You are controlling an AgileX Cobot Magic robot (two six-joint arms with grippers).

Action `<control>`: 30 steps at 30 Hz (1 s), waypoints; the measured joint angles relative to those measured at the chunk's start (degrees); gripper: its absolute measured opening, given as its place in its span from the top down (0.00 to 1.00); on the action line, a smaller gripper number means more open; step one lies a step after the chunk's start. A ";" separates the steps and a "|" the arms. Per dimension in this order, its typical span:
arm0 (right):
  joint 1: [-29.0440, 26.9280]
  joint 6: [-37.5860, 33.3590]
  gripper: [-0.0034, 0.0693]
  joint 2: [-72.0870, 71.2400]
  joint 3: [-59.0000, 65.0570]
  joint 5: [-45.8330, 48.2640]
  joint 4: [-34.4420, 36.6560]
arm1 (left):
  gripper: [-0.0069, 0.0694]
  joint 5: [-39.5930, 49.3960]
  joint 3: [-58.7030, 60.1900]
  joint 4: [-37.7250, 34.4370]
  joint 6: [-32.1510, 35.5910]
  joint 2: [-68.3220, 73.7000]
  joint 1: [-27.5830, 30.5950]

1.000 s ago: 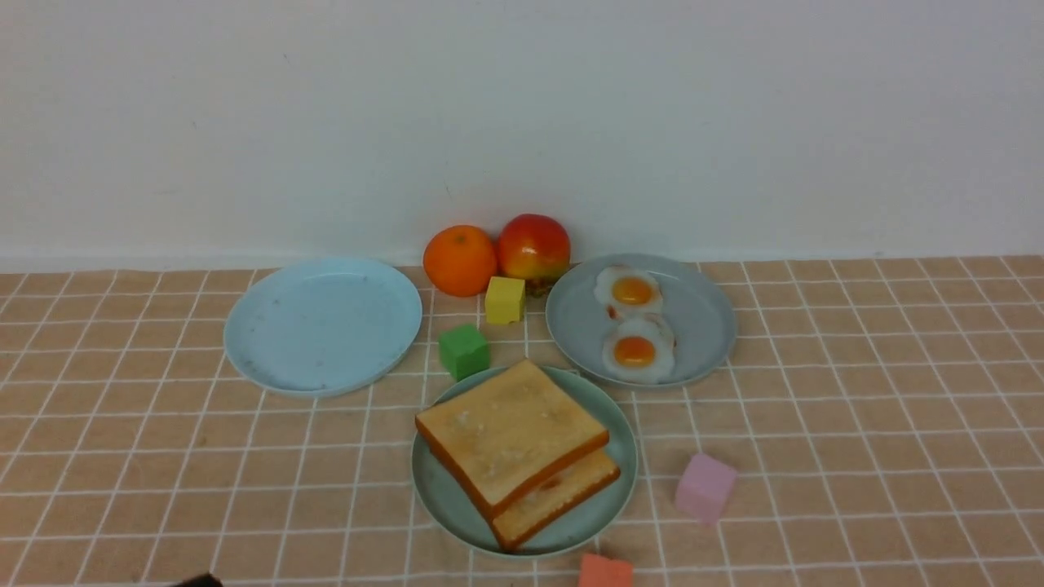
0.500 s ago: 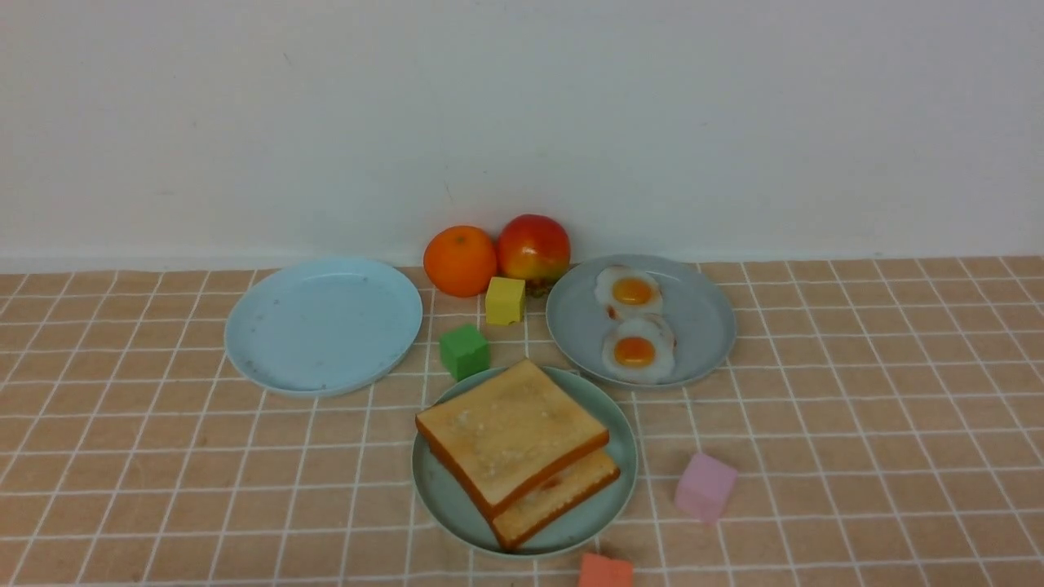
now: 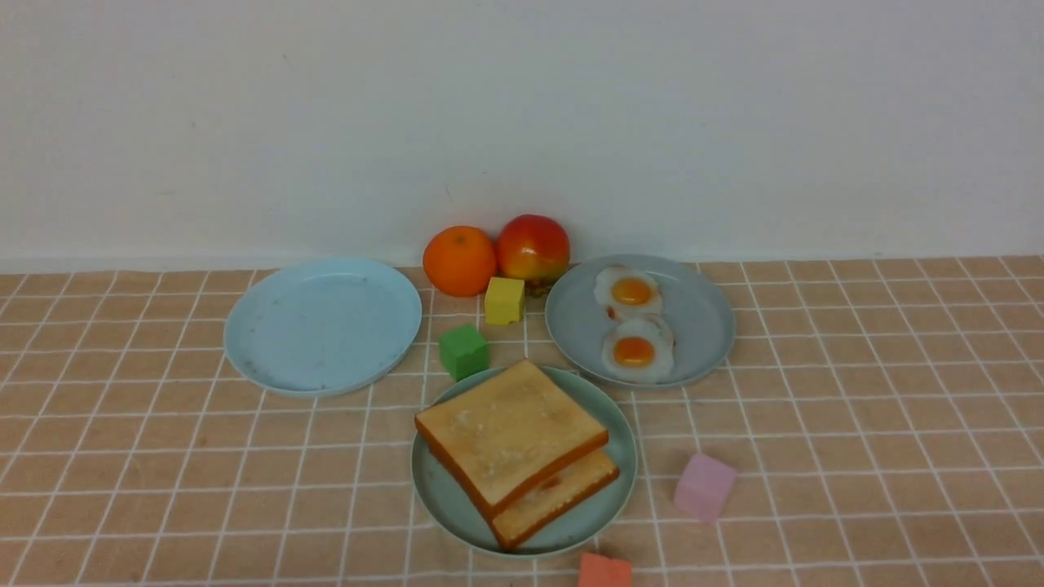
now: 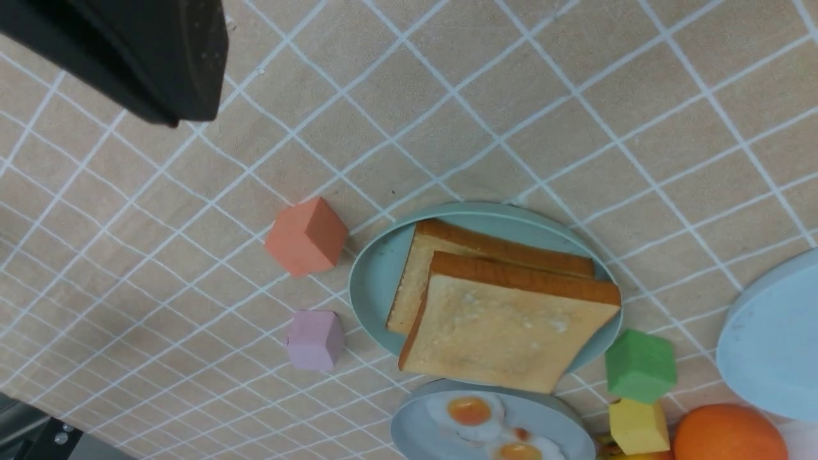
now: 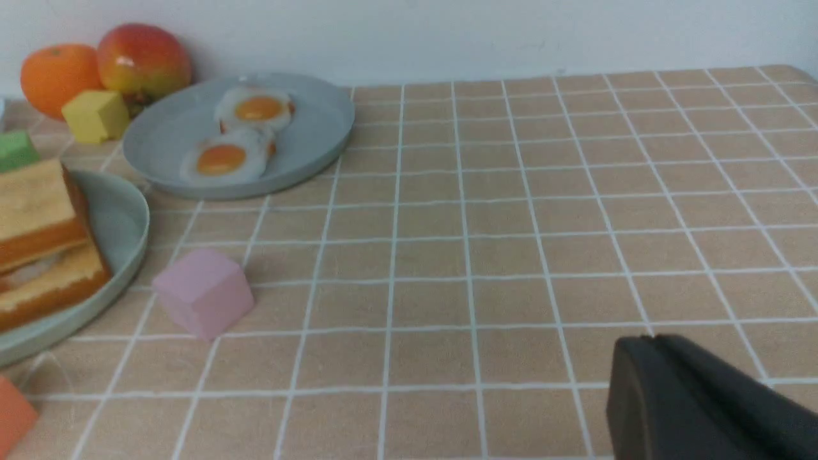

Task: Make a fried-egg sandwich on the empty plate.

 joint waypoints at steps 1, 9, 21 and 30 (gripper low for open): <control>-0.12 -0.06 0.96 -0.54 0.93 0.65 0.13 | 0.93 0.03 0.00 0.06 0.00 0.00 0.00; -0.32 -0.81 0.96 -0.66 1.00 1.57 2.29 | 0.93 0.40 0.00 0.06 0.00 -0.05 0.00; -0.32 -19.43 0.96 -0.66 0.78 2.29 12.01 | 0.92 0.45 0.00 0.06 0.00 -0.05 0.00; -0.32 -26.06 0.95 -0.66 0.72 2.66 13.52 | 0.91 0.45 0.00 0.06 0.00 -0.05 0.00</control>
